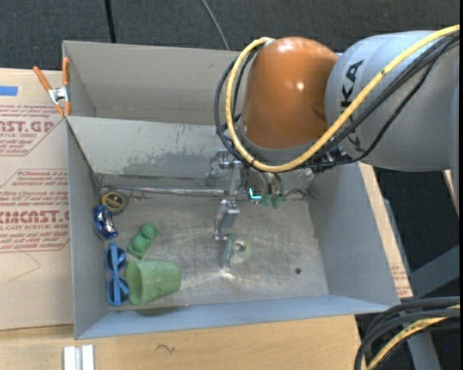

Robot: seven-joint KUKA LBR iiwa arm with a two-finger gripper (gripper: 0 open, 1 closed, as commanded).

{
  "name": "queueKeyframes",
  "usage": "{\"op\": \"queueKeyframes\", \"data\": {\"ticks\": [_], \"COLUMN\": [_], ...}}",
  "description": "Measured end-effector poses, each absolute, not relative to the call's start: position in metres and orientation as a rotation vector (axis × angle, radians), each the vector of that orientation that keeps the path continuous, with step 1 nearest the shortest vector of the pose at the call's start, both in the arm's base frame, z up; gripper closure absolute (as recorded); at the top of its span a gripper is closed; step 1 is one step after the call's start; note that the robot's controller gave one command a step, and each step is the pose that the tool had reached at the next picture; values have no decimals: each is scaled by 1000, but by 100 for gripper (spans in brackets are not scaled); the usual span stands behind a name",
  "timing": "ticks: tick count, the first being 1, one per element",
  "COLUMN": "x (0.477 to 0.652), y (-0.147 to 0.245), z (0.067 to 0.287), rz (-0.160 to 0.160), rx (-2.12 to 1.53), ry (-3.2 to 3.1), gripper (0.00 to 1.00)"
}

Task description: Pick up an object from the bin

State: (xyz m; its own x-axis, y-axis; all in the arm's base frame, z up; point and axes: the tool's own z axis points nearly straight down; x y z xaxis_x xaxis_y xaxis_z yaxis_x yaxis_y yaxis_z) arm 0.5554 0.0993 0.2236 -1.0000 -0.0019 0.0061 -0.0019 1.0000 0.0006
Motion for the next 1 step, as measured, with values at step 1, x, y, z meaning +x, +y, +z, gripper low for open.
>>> {"op": "queueKeyframes", "data": {"ticks": [1], "x": [501], "y": [120], "z": [69], "rz": [-4], "rx": [-13], "ry": [-3147], "gripper": [0]}}
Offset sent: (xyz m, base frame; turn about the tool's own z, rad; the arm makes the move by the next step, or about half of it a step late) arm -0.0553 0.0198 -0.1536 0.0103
